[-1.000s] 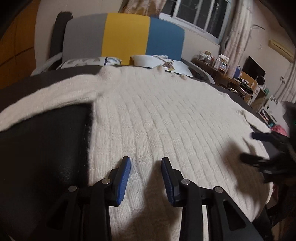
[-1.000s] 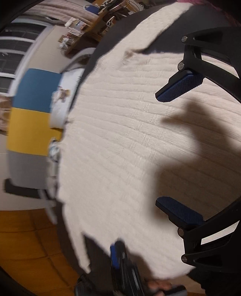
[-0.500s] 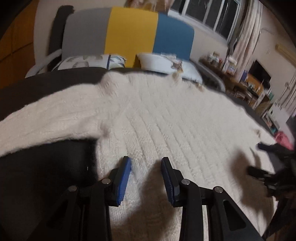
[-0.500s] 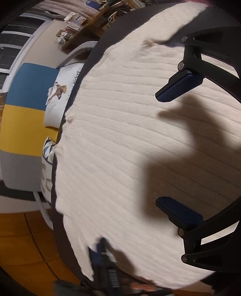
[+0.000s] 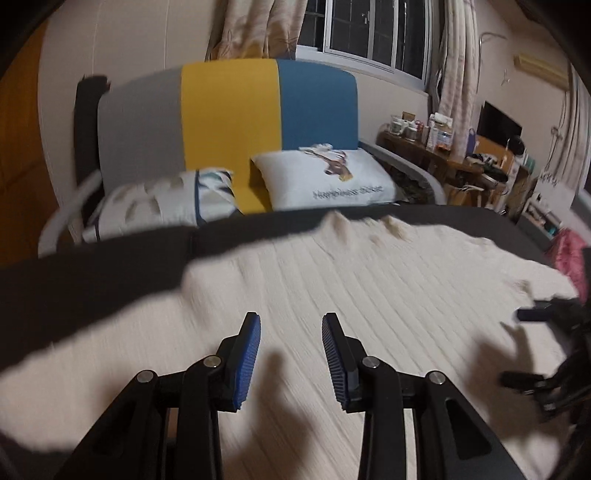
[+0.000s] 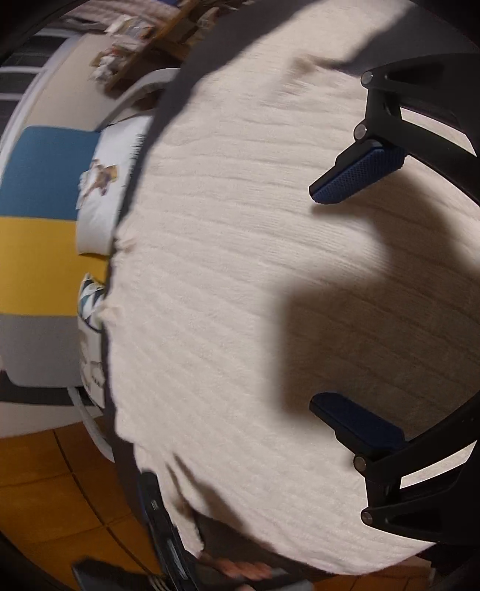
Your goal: Fold clothes
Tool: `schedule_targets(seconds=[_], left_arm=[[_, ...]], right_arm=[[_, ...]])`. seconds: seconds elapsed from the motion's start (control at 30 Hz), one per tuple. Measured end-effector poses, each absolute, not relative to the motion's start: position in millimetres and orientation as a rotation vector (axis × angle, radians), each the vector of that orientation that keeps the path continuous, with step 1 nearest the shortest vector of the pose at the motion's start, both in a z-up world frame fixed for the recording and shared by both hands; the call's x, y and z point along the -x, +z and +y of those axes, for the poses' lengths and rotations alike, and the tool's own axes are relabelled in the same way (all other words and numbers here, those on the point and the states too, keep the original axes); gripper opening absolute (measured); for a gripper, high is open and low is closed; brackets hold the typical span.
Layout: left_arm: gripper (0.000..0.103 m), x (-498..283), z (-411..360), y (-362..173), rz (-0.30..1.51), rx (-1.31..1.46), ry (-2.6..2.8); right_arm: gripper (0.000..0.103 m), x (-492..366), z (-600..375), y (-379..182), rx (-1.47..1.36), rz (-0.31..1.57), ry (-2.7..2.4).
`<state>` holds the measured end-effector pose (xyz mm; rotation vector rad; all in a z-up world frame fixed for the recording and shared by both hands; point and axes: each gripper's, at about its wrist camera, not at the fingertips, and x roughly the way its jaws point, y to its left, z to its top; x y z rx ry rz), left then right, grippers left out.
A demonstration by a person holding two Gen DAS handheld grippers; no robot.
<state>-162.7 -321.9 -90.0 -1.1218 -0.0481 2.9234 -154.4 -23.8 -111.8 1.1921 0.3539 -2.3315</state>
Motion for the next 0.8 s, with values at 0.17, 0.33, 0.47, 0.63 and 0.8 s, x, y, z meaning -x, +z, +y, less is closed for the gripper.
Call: schedule_targets(seconds=[0.17,0.33,0.47,0.63,0.8], left_arm=[[0.035,202.4,-364.6,-131.1,-0.141,1.416,2.956],[0.04,183.2,-397.4,-148.5,-0.538,1.376,2.927],[0.037,185.9,-383.2,-129.9,-0.513,1.381,2.982],[0.037,212.4,-321.4,-92.4,-0.182,1.069,2.892],[0.037,262.6,-290.2,-105.7,-0.005,1.125,2.833]], right_arm=[[0.103,201.1,-36.9,-104.3,-1.175,0.38,-2.39],[0.103,249.1,-24.7,-141.6,-1.372,0.375,-2.465],[0.103,248.7,-12.9,-142.0,-1.344,0.267,-2.464],[0.103,255.3,-26.8,-116.8,-1.16,0.27,-2.395],[0.103,280.3,-63.0,-113.5,-1.073,0.376,-2.199]])
